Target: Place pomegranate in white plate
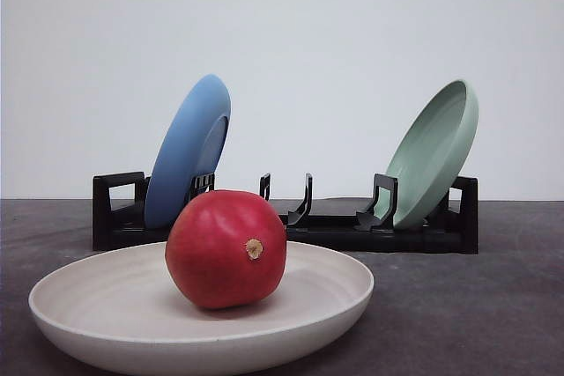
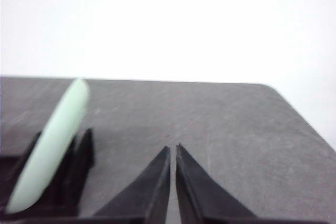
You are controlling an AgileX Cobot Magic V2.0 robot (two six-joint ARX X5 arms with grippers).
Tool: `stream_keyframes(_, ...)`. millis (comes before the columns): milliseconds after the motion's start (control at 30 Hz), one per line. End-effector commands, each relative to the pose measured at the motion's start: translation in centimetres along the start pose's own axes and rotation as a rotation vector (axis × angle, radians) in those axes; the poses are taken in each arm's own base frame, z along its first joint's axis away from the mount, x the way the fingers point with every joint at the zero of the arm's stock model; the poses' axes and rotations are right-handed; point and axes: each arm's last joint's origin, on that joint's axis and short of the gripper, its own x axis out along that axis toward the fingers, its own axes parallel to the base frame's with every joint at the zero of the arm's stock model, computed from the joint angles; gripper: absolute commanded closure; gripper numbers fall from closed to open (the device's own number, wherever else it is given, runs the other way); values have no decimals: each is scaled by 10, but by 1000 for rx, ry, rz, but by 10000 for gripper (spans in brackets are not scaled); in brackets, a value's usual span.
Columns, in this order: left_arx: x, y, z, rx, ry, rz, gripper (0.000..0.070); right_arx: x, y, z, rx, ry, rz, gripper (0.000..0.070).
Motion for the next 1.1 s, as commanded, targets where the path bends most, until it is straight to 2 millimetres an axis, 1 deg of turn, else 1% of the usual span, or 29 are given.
stream_keyframes(0, 1, 0, -3, -7, 12, 2, 700, 4, 0, -13, -3, -44, -9, 685)
stream_keyframes(100, 1, 0, -3, -7, 12, 2, 700, 8, -1, -34, 6, -78, -30, 685)
stream_keyframes(200, 1, 0, -3, -7, 12, 2, 700, 9, -3, -52, 6, -81, -46, 685)
stream_keyframes(400, 1, 0, -3, -7, 12, 2, 700, 11, -4, -76, 1, -81, 48, 685)
stream_keyframes(500, 1, 0, -3, -7, 12, 2, 700, 13, -4, -87, 2, -57, 54, 685)
stream_keyframes(733, 1, 0, -3, -7, 12, 2, 700, 18, -5, -105, -3, 8, 46, 685)
stream_keyframes(1067, 1, 0, -3, -7, 12, 2, 700, 17, -4, -116, -7, 115, 63, 685)
